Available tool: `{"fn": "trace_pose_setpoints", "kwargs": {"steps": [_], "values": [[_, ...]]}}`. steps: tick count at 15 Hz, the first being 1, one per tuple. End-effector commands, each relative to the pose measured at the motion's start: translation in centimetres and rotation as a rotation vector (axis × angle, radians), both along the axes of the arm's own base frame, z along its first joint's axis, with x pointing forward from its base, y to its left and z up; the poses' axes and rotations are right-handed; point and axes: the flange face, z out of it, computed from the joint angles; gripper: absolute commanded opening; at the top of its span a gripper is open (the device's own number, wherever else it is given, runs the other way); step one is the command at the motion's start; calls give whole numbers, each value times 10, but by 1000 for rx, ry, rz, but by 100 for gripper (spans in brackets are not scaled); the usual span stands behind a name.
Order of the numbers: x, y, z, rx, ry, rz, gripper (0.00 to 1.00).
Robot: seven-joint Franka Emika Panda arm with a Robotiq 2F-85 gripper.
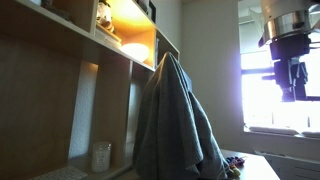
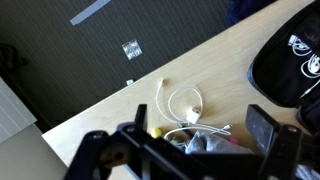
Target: Pick the white cable near the string of beads and put it in the case
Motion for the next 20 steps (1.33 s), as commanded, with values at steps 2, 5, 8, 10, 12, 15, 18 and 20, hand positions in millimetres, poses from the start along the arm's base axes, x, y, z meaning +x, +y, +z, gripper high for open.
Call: {"fn": "trace_pose_setpoints", "kwargs": {"steps": [2, 5, 8, 10, 12, 15, 18, 20], "values": [[46, -21, -19, -7, 48, -62, 100], [66, -34, -31, 0, 71, -88, 100], [86, -46, -42, 6, 75, -122, 100], [98, -55, -48, 12, 65, -141, 100], [108, -62, -53, 23, 59, -159, 100], [123, -73, -58, 55, 26, -193, 100], [133, -83, -59, 66, -14, -257, 100], [137, -91, -61, 49, -25, -304, 100]]}}
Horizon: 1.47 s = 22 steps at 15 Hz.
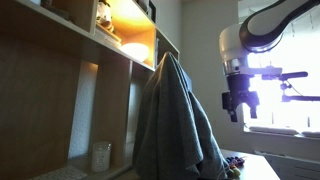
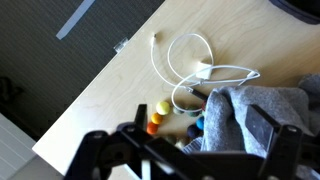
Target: Pick the white cable near the string of beads and put it in the case
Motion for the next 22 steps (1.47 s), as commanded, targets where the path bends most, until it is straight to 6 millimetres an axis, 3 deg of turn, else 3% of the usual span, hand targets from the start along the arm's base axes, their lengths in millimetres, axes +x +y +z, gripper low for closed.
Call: {"fn": "trace_pose_setpoints", "kwargs": {"steps": [1, 4, 12, 18, 22], "values": [[11, -11, 0, -13, -19, -93, 100], [10, -19, -5, -48, 3, -161, 100], [13, -48, -43, -30, 115, -210, 100], [19, -48, -62, 86, 158, 120, 100], [19, -53, -73, 108, 212, 229, 100]]}}
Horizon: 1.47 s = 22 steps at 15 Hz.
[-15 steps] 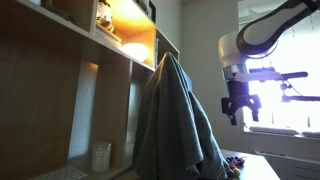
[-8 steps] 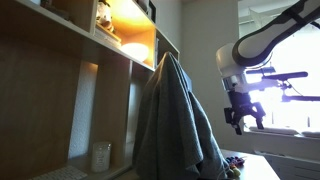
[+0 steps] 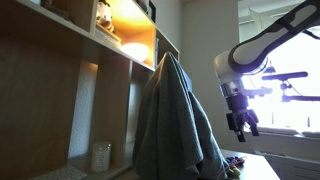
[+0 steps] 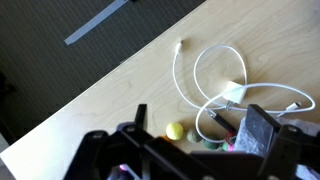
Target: Pick the white cable near the string of beads and put it in the case
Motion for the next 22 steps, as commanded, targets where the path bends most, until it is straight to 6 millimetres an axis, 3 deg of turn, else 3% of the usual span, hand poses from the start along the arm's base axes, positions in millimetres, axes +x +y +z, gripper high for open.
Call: {"fn": "trace_pose_setpoints", "kwargs": {"steps": [1, 7, 15, 22], "values": [[5, -4, -4, 41, 61, 85, 100], [8, -4, -13, 36, 95, 204, 100], [6, -4, -17, 39, 86, 189, 100], [19, -5, -21, 44, -58, 355, 100]]}}
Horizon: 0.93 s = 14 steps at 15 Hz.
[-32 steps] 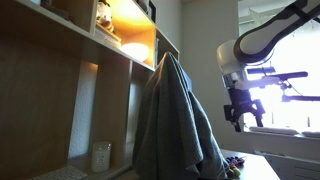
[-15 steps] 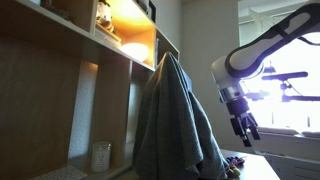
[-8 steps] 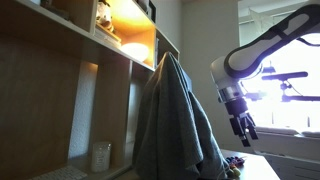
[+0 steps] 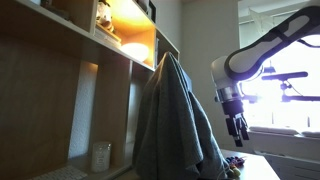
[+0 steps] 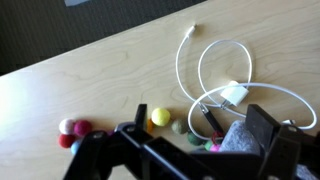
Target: Pick the white cable near the string of beads and put it in the case
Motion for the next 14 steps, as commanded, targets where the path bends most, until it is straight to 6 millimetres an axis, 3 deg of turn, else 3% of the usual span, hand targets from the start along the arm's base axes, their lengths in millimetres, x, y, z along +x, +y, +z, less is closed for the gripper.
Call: {"fn": "trace_pose_setpoints", "kwargs": {"steps": [1, 14], "values": [[3, -3, -5, 24, -61, 83, 100], [6, -6, -17, 14, -50, 71, 100]]}}
